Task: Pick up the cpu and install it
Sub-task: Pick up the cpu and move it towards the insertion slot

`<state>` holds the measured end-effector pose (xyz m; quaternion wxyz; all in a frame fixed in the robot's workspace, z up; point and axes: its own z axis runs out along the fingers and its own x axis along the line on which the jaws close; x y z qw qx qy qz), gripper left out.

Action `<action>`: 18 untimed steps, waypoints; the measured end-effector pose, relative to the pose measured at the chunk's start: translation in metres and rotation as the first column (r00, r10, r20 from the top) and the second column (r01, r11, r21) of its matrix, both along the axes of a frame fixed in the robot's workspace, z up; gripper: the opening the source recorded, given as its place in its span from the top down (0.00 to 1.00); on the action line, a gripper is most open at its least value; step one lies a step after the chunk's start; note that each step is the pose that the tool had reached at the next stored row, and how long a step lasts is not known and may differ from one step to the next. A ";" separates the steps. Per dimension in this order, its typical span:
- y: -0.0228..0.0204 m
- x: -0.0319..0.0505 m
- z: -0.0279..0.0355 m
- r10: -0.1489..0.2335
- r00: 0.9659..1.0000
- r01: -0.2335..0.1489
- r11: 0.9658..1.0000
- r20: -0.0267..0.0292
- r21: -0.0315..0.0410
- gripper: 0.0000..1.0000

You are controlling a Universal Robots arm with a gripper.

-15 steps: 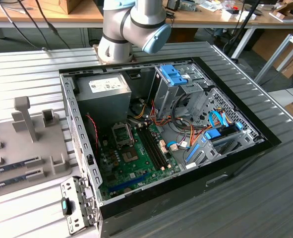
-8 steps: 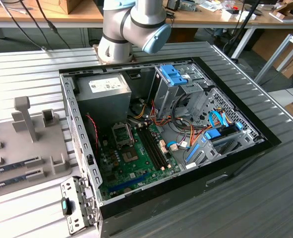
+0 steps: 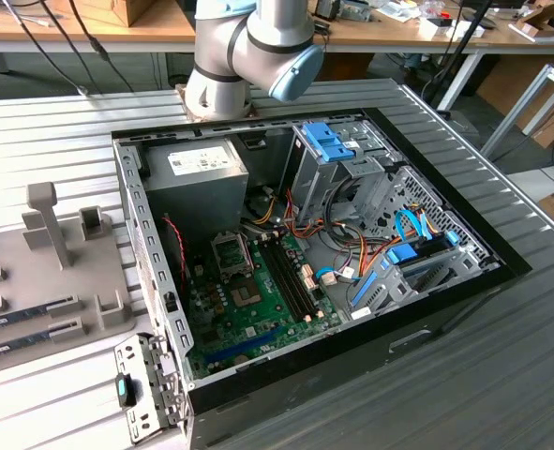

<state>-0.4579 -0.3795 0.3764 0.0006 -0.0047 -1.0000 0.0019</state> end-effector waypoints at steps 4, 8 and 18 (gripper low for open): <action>0.0000 0.0000 0.0057 0.000 1.000 0.000 1.000 0.000 0.001 0.53; 0.0000 0.0000 0.0118 0.000 1.000 0.000 1.000 0.000 0.001 0.53; 0.0000 0.0000 0.0240 0.000 1.000 0.000 1.000 0.000 0.003 0.53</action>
